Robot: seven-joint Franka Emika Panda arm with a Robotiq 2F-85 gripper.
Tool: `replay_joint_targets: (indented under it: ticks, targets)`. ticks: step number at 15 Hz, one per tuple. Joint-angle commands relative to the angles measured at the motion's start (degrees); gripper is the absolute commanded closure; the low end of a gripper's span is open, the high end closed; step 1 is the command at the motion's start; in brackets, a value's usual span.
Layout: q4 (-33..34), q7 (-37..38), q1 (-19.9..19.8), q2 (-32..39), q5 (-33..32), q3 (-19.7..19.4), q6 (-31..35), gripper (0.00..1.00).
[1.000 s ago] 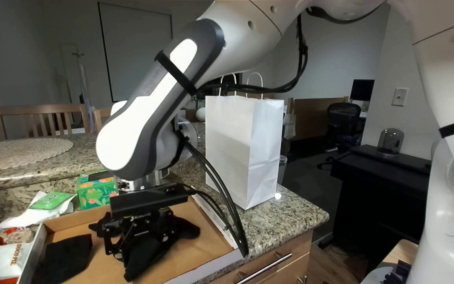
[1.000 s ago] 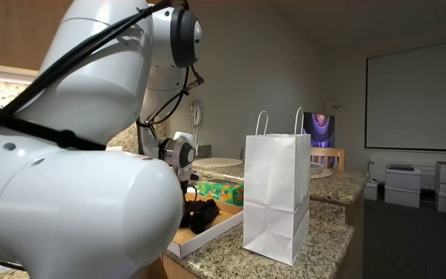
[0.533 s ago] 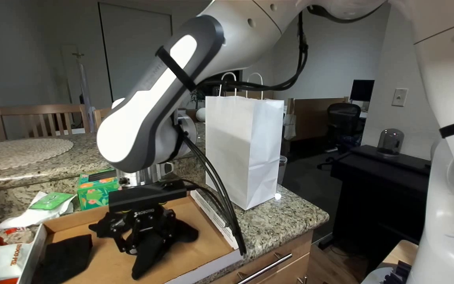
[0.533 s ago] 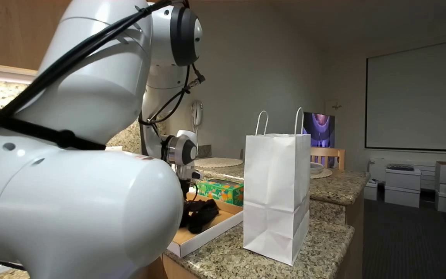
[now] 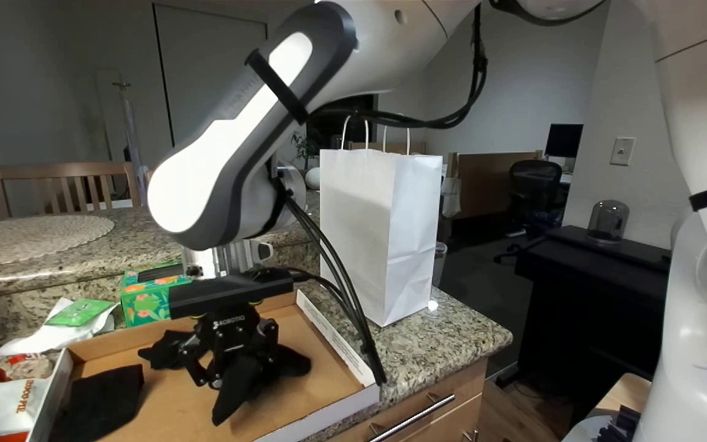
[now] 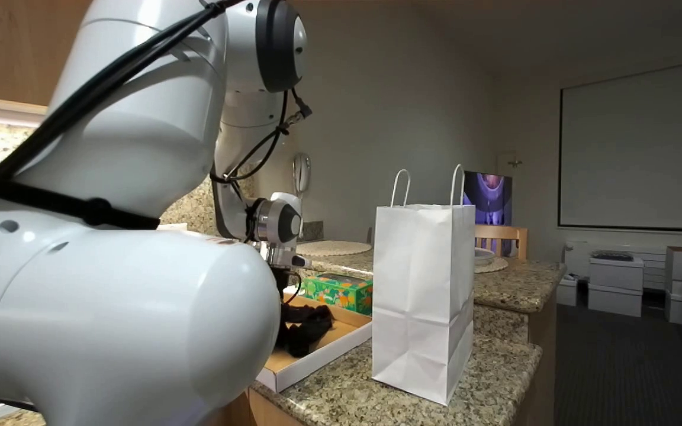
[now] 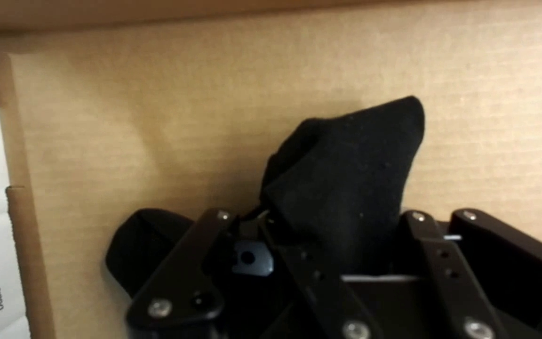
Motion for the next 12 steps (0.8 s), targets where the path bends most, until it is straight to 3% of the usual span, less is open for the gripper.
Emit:
replay_joint_targets:
  ticks: [1, 6, 12]
  targets:
    - [-1.7, 1.8, -0.3, -7.0, -1.2, 0.7, -4.6, 0.88]
    - [-0.5, 1.3, -1.0, -17.7, -2.5, 2.6, -12.7, 0.88]
    - [7.1, -0.9, -3.5, -29.7, -2.3, 4.9, -28.1, 0.88]
